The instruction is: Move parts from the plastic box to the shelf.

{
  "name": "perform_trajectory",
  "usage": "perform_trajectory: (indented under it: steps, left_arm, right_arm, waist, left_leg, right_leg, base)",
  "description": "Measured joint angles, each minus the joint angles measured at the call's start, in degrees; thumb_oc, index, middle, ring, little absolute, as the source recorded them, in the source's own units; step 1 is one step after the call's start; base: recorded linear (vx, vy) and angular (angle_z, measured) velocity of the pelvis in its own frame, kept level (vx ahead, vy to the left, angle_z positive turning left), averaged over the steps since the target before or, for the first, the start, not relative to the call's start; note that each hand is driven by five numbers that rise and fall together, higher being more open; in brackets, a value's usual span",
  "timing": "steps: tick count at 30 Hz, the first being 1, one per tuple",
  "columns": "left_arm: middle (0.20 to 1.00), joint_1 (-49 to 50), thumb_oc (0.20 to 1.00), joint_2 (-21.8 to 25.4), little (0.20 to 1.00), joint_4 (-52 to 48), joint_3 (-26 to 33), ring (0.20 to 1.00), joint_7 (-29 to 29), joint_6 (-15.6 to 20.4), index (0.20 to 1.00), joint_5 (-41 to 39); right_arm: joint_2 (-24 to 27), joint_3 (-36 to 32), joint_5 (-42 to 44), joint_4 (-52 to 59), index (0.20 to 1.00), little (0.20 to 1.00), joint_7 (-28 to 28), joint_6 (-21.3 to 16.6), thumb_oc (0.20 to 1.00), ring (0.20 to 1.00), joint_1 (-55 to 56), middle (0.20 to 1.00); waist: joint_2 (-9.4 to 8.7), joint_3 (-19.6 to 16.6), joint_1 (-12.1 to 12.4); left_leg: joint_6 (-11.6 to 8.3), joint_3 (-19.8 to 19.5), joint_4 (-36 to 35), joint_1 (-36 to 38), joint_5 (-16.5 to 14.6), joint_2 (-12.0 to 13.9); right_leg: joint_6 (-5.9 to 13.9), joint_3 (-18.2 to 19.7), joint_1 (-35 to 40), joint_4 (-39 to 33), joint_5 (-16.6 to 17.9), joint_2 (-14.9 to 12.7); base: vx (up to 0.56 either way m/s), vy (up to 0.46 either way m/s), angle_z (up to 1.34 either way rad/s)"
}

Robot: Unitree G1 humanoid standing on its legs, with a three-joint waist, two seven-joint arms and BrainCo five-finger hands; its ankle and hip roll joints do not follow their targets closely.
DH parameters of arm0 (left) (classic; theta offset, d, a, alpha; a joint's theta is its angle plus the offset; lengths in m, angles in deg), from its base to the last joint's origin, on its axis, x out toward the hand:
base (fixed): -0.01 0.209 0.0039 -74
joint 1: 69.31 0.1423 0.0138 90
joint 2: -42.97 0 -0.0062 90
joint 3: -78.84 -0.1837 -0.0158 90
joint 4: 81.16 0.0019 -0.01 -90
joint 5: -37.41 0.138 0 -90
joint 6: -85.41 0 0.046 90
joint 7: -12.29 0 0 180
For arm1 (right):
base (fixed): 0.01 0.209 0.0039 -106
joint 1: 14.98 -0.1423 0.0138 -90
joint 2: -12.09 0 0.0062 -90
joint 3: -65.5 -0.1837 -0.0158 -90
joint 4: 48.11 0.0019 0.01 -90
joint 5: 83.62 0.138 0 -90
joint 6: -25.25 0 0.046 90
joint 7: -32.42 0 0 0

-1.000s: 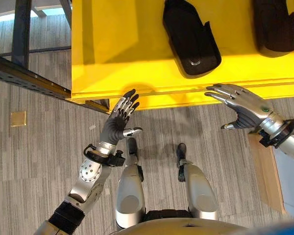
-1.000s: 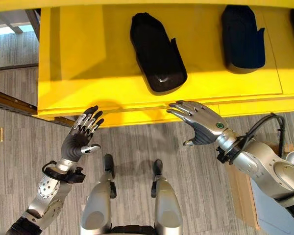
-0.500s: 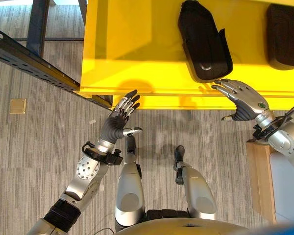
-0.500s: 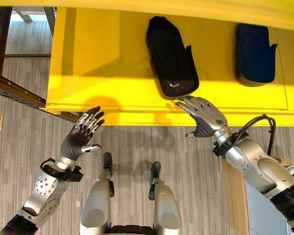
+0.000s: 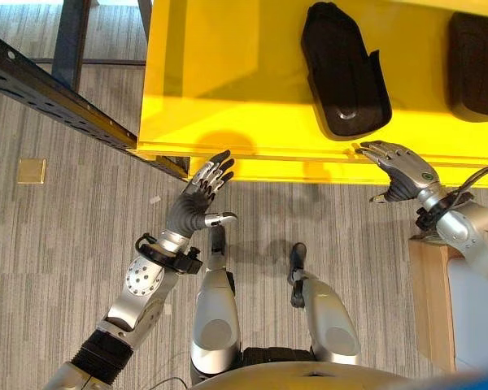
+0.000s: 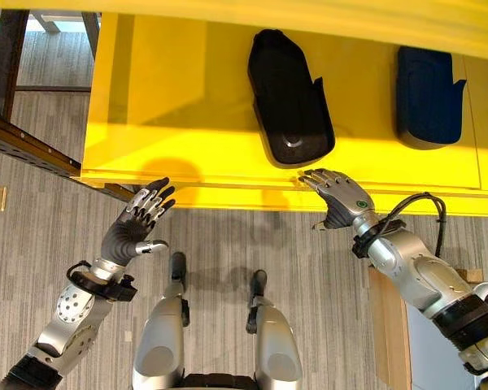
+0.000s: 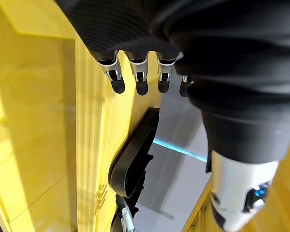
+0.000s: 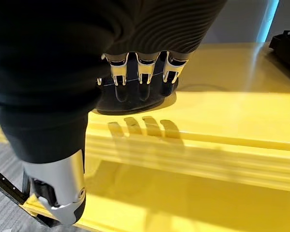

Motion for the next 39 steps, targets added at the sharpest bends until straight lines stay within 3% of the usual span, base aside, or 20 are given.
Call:
perform_trajectory:
  steps: [8, 14, 26, 36, 39]
  left_arm:
    - [1.000, -1.4, 1.000, -0.1, 1.000, 0.0, 0.0, 1.000, 0.8, -0.2, 1.000, -0.1]
    - [1.000, -1.7, 1.000, -0.4, 1.000, 0.1, -0.1, 1.000, 2.4, -0.2, 1.000, -0.4]
    - [1.000, -2.7, 1.000, -3.2, 1.000, 0.2, -0.2, 1.000, 2.6, -0.7, 1.000, -0.4]
    - [1.000, -3.4, 1.000, -3.6, 1.000, 0.2, -0.8, 1.000, 2.6, -0.7, 1.000, -0.4]
    - [1.000, -4.2, 1.000, -5.0, 1.000, 0.2, -1.2, 1.000, 2.6, -0.8, 1.000, -0.4]
  right_arm:
    - [-4.6, 2.3, 0.0, -3.1, 1.000, 1.000, 0.0, 0.1, 1.000, 1.000, -6.2, 1.000]
    - [-8.2, 4.5, 0.0, -7.9, 1.000, 1.000, 0.8, 0.7, 1.000, 1.000, -11.0, 1.000]
    - [-12.8, 6.6, 0.0, -11.3, 1.000, 1.000, 0.7, 3.9, 1.000, 1.000, -14.6, 1.000]
    - [-15.7, 5.2, 0.1, -13.6, 1.000, 1.000, -0.6, 5.4, 1.000, 1.000, -15.4, 1.000]
    - [-16.0, 4.4, 0.2, -15.1, 1.000, 1.000, -0.7, 5.8, 1.000, 1.000, -17.6, 1.000]
  waist:
    - [0.47, 0.1, 1.6]
    - [2.08, 0.4, 2.9]
    - [5.15, 0.3, 2.7]
    - [5.82, 0.2, 2.4]
    - [7.15, 0.1, 2.5]
  left_leg:
    - [0.00, -0.8, 0.0, 0.1, 0.0, -0.4]
    - [0.14, -1.0, 0.0, 0.1, 0.1, -1.0]
    - [0.41, -1.1, 0.0, 0.3, 0.3, -1.5]
    - [0.74, -1.0, -0.2, 0.4, 0.6, -1.9]
    - [0.93, -1.0, -0.3, 0.4, 0.7, -2.0]
  right_leg:
    - [0.00, -0.5, 0.4, 0.0, 0.0, -0.3]
    - [0.04, -1.0, 0.6, 0.1, 0.0, -0.9]
    - [0.20, -1.1, 0.5, 1.0, -0.1, -1.6]
    - [0.34, -0.8, -0.2, 2.0, -0.3, -2.1]
    - [0.37, -0.8, -0.4, 2.4, -0.3, -2.2]
  base:
    - [0.00, 0.021, 0.03]
    - [0.00, 0.017, 0.03]
    - [0.00, 0.014, 0.01]
    - [0.00, 0.003, 0.00]
    - [0.00, 0.021, 0.00]
